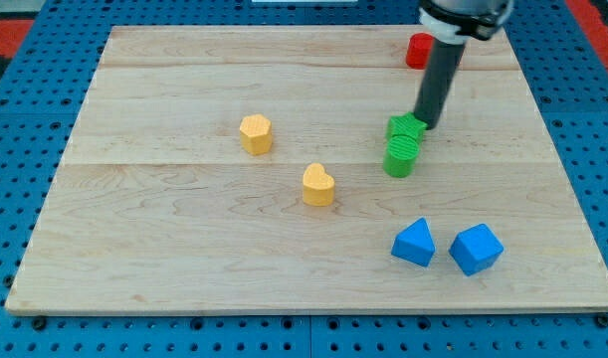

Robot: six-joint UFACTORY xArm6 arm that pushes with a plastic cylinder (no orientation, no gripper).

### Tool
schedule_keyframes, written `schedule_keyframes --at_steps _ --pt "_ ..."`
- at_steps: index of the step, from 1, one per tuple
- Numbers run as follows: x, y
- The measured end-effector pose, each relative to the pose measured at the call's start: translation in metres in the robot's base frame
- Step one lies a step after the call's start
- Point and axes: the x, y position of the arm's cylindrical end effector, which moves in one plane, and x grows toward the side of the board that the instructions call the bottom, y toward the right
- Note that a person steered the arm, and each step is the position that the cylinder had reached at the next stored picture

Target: Move the green circle away from the green star

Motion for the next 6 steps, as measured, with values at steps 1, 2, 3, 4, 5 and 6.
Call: schedule_keyframes --at_steps 1,2,3,4,5,6 --pt "-0.001 0.021" --pt "0.041 0.038" --pt "0.085 0.012" --pt "0.076 -0.046" --pt "0.055 -0.072" --pt "0.030 -0.072"
